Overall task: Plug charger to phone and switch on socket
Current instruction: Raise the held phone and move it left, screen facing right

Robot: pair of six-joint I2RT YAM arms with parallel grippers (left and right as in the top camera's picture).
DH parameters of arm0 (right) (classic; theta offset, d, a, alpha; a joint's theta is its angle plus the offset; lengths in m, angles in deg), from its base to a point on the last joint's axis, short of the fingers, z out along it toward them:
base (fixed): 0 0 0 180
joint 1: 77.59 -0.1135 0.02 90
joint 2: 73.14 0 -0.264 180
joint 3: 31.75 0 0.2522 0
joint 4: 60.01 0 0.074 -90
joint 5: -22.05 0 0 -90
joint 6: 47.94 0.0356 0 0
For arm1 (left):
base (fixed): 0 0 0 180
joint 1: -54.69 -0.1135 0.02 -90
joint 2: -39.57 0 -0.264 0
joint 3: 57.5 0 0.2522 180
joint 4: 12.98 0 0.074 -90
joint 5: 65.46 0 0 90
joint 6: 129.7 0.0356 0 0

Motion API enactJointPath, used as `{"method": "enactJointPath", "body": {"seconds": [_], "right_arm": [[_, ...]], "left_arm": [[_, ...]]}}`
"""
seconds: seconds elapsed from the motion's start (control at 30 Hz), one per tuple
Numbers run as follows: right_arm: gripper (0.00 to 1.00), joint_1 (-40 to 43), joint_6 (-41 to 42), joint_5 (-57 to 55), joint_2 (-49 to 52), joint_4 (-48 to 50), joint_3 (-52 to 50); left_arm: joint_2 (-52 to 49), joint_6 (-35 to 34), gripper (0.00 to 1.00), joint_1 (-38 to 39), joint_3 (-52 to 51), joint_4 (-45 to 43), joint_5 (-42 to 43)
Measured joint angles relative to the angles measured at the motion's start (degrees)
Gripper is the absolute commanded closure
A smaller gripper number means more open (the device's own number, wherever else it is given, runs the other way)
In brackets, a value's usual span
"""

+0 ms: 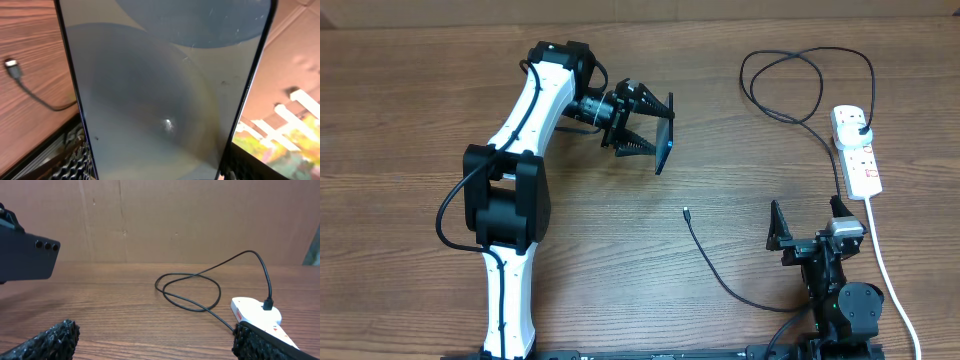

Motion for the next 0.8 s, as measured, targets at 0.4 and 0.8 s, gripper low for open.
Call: {"method": "enactJointPath", "body": {"seconds": [0.4, 0.8], "right_arm": [[0.00, 0.0, 0.0, 0.0, 0.0, -0.1, 0.0], [0.00, 0.0, 0.0, 0.0, 0.0, 0.0, 0.0]], "left_arm": [[0.0, 0.5, 0.26, -1.9, 0.0, 0.0, 6.7], [0.0, 0.5, 0.25, -3.8, 0.0, 0.9, 10.6]]}}
